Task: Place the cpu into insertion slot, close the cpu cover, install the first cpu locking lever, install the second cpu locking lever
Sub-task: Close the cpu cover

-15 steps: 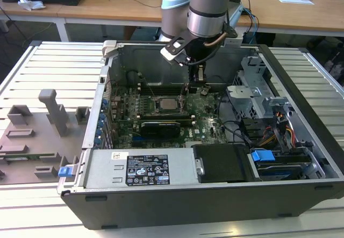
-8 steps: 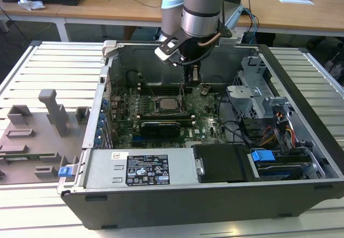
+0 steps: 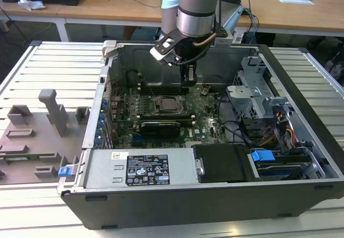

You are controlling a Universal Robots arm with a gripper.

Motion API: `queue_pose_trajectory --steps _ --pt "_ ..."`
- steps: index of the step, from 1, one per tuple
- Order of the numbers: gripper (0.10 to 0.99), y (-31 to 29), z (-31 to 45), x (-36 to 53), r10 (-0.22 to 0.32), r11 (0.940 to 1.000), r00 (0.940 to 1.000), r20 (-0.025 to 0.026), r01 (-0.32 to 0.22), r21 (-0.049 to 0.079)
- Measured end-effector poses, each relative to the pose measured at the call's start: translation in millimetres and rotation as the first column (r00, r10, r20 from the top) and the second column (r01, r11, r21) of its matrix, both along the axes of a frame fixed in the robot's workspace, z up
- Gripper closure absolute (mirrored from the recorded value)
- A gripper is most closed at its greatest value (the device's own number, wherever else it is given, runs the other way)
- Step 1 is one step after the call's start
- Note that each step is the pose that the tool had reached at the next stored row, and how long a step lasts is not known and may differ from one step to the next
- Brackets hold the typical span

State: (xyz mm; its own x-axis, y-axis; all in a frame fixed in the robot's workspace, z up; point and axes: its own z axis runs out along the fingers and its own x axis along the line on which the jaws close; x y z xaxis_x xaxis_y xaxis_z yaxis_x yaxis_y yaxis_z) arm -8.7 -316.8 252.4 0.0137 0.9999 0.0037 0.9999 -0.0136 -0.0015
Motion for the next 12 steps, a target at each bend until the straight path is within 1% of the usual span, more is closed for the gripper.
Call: queue_pose_trajectory --steps 1,2,5,6,8,9,10,11,12 --pt "0.98 0.0 -0.2 -1.3 0.0 1.0 1.0 0.0 0.0 0.0" --pt "0.98 0.0 -1.1 -4.5 0.0 1.0 1.0 0.0001 0.0 0.0" --pt "0.98 0.0 -6.5 -16.4 0.0 1.0 1.0 0.0 0.0 0.0" --pt "0.98 0.0 -9.6 -23.4 0.0 1.0 1.0 0.0 0.0 0.0" --pt "0.98 0.0 -13.6 -33.3 0.0 1.0 1.0 0.0 0.0 0.0" --pt "0.98 0.0 -18.8 -46.2 0.0 1.0 1.0 0.0 0.0 0.0" --pt "0.98 0.0 -21.6 -53.3 0.0 1.0 1.0 0.0 0.0 0.0" --pt "0.98 0.0 -23.5 -57.4 0.0 1.0 1.0 0.0001 0.0 0.0" --pt "0.98 0.0 -26.3 -63.6 0.0 1.0 1.0 0.0 0.0 0.0"
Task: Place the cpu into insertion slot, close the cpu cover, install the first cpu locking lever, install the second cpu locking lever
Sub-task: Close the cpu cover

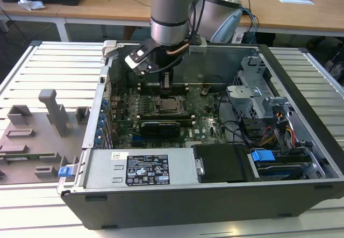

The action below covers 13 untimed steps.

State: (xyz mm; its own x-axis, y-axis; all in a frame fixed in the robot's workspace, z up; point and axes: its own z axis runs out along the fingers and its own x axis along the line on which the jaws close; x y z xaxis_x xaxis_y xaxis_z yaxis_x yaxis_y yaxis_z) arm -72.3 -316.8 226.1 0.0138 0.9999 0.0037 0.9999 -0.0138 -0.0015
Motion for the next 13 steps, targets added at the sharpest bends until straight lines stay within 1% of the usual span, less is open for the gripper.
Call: queue_pose_trajectory --steps 1,2,7,10,12,13 --pt "0.98 0.0 -4.1 -5.5 0.0 1.0 1.0 0.0 0.0 0.0" --pt "0.98 0.0 -7.2 -6.4 0.0 1.0 1.0 0.0 0.0 0.0" --pt "0.98 0.0 -17.3 -6.4 0.0 1.0 1.0 0.0001 0.0 0.0" --pt "0.98 -0.1 -21.3 -6.8 0.0 1.0 1.0 -0.0004 0.0 -0.001" --pt "0.98 -0.1 -21.7 -7.1 0.0 1.0 1.0 -0.0004 0.0 0.0" --pt "0.98 -0.2 -21.8 -6.4 0.0 1.0 1.0 -0.0005 0.0 0.003"
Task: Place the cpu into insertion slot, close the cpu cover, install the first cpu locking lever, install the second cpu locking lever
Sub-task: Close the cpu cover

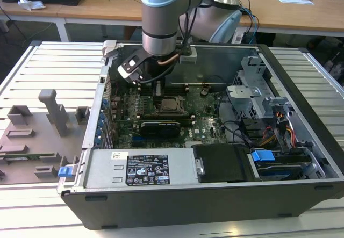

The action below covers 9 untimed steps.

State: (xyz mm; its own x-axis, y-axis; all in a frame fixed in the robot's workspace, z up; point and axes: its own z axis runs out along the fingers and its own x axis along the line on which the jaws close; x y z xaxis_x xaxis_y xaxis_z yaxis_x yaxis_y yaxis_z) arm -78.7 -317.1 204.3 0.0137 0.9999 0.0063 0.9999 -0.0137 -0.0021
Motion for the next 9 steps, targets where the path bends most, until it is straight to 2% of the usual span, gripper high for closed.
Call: queue_pose_trajectory --steps 3,4,6,9 --pt "0.98 -0.3 0.5 5.1 0.0 0.9999 1.0 0.0005 0.0 0.016" --pt "0.98 -0.5 1.0 10.2 0.0 0.9997 1.0 -0.0016 0.0 0.023" --pt "0.98 -1.0 1.6 24.0 0.0 0.9994 1.0 -0.0093 0.0 0.033" --pt "0.98 -1.0 5.3 34.1 0.0 0.9994 0.9999 -0.0153 0.0 0.034"
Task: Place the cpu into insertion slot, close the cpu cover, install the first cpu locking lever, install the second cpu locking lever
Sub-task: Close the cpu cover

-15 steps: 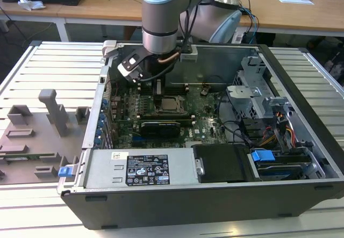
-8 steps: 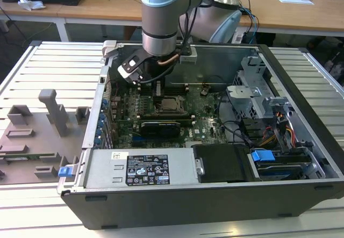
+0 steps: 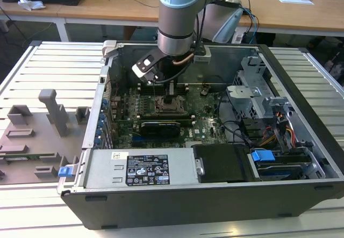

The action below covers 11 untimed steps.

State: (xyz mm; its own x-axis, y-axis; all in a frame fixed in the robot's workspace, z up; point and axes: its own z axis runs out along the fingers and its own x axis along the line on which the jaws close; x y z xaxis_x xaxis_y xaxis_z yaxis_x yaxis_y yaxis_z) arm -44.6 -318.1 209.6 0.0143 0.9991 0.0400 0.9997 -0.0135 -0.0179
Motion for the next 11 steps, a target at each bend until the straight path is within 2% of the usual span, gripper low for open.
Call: queue_pose_trajectory --steps 6,9,11 --pt "0.98 0.0 13.4 1.6 0.0 1.0 1.0 -0.0011 0.0 0.0" --pt "0.98 0.0 24.9 1.7 0.0 1.0 1.0 -0.0011 0.0 0.0" --pt "0.98 0.0 28.3 1.7 0.0 1.0 1.0 -0.0011 0.0 0.0"
